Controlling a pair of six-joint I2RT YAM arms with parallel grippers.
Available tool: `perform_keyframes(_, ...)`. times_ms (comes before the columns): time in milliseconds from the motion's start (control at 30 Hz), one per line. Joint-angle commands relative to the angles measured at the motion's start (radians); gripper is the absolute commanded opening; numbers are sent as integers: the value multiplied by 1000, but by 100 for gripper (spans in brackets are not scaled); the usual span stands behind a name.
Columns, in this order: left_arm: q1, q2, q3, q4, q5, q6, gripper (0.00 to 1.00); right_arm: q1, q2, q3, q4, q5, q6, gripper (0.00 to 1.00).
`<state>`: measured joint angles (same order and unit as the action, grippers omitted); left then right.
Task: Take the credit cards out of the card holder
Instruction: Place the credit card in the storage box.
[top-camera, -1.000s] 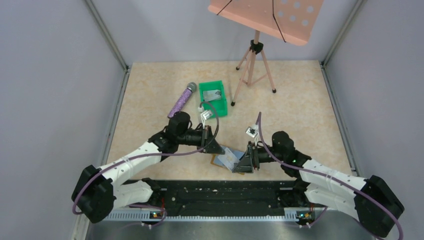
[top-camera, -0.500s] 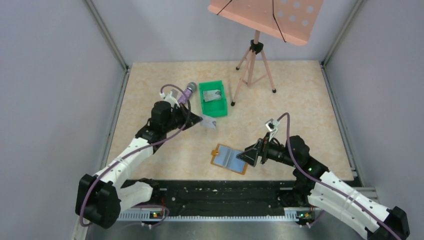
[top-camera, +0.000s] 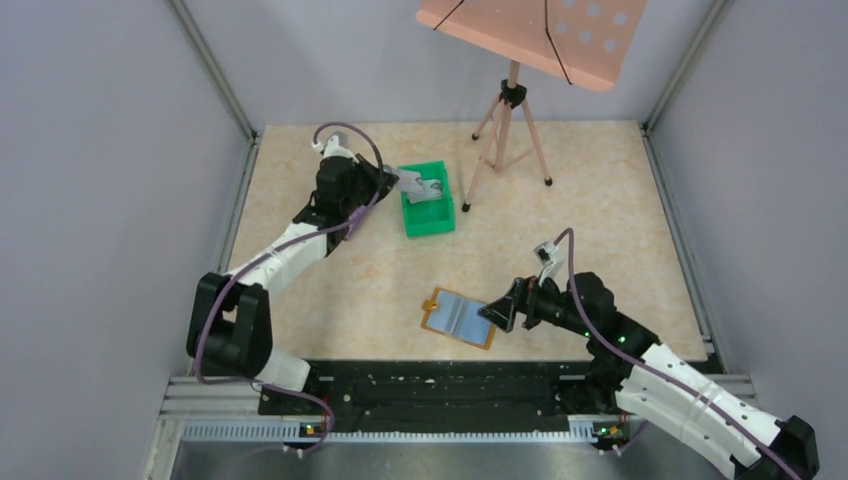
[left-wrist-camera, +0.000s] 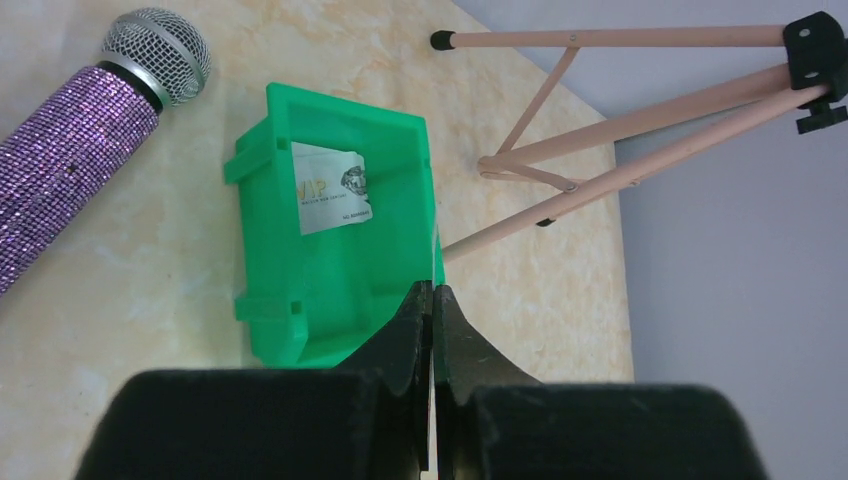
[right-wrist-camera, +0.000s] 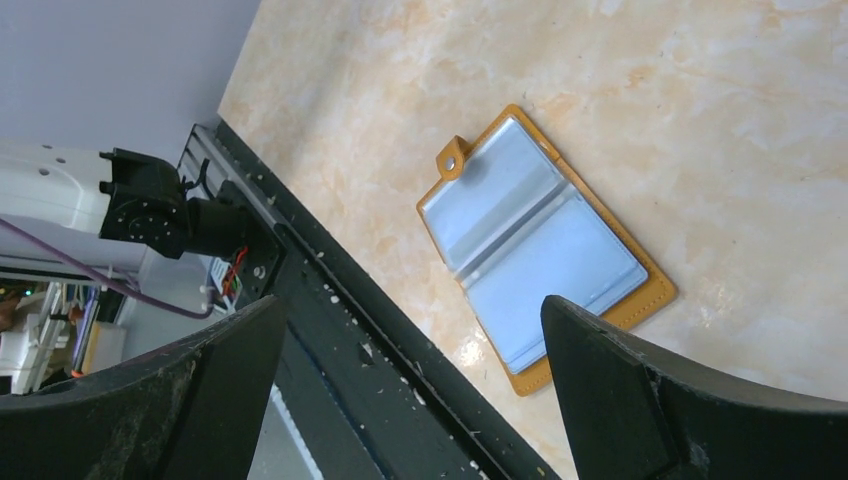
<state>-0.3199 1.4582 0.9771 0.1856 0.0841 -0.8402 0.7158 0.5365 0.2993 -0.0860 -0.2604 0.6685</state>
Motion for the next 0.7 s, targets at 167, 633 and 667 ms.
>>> perform_keyframes(167, -3, 148, 58, 137, -1, -93, 0, -7, -10, 100, -71, 52, -69, 99)
perform_keyframes(633, -36, 233, 133, -72, -127, -98, 0, -7, -7, 97, -80, 44, -57, 99)
perform_keyframes(667, -41, 237, 139, -80, -135, -96, 0, -8, -8, 97, -79, 45, -55, 99)
